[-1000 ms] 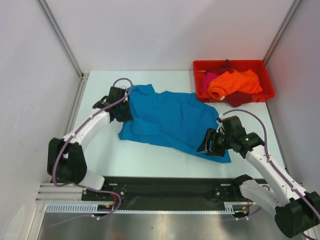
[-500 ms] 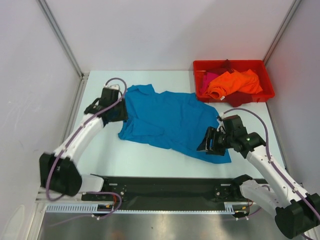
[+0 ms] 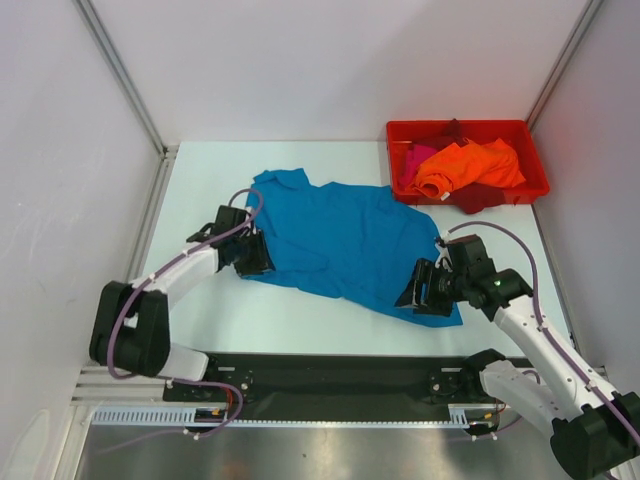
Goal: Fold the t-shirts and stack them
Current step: Flatten the tshirt out
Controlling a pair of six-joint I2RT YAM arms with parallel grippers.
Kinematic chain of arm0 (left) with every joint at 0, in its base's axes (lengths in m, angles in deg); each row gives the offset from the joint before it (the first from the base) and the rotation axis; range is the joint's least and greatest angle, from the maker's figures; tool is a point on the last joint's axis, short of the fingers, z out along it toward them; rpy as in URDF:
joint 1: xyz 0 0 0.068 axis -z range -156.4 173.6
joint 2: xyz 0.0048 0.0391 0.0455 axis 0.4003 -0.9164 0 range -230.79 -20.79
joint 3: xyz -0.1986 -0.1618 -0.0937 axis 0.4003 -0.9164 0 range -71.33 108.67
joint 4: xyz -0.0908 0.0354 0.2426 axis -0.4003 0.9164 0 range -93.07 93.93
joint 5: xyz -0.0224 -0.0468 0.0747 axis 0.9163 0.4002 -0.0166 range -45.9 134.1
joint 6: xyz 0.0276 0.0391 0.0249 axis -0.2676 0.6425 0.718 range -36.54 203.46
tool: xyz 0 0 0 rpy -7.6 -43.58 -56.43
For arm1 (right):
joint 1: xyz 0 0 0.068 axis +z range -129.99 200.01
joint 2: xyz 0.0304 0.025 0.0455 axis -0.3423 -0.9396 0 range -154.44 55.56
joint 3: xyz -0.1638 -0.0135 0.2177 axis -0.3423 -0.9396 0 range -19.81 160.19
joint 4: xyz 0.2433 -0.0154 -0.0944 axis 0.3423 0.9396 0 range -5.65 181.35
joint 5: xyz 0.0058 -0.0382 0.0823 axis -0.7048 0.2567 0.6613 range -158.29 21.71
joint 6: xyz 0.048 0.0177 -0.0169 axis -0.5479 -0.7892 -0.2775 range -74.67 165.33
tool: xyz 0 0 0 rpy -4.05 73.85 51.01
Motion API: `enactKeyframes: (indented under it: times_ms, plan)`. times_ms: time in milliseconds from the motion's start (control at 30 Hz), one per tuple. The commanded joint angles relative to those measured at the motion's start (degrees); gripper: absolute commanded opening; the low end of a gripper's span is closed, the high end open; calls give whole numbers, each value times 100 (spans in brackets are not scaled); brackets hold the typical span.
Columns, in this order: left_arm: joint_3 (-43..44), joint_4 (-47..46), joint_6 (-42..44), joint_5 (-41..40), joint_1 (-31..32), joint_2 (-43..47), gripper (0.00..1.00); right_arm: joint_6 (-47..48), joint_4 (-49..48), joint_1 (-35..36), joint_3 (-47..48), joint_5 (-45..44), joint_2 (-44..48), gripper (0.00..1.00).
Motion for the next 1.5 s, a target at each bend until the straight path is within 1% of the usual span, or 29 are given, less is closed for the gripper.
enactKeyframes:
  times_ms: [0,300,467,667,767,900,967,1067,1167,1200,1233,1367,1467]
  plan:
    - [278,-574,-195,389,-200,-443,42,-12,151,-36,177,-44,122,62]
    - [524,-741,60,231,-419,-946,42,-3,90,-141,141,-26,26,62]
    - [551,-873,34,459,-446,-1271,42,-12,-60,-159,176,18,-159,62]
    - [323,-926,-2,521,-446,-1202,43,-30,-165,-177,185,62,-230,62]
    - [138,-1066,-45,731,-446,-1087,42,-56,-174,-177,159,62,-204,62]
    - [-11,-1110,-125,863,-446,-877,34,-100,-174,-168,80,9,-116,62]
    - [-21,-1014,-116,803,-437,-797,32,-161,-95,-177,62,-70,-107,62]
    - [-12,-891,-107,723,-446,-622,24,-161,62,-194,71,-254,-203,61]
    - [93,-768,-90,670,-446,-499,12,-109,212,-194,97,-369,-326,61]
    - [129,-750,-90,627,-437,-472,5,-91,230,-203,106,-430,-326,61]
    - [181,-619,-81,583,-437,-454,0,-91,291,-212,124,-465,-326,61]
    - [488,-224,-142,109,-455,-253,0,-117,590,-264,238,-781,-458,61]
    - [612,154,-195,-313,-577,116,0,-126,801,-396,343,-861,-703,61]
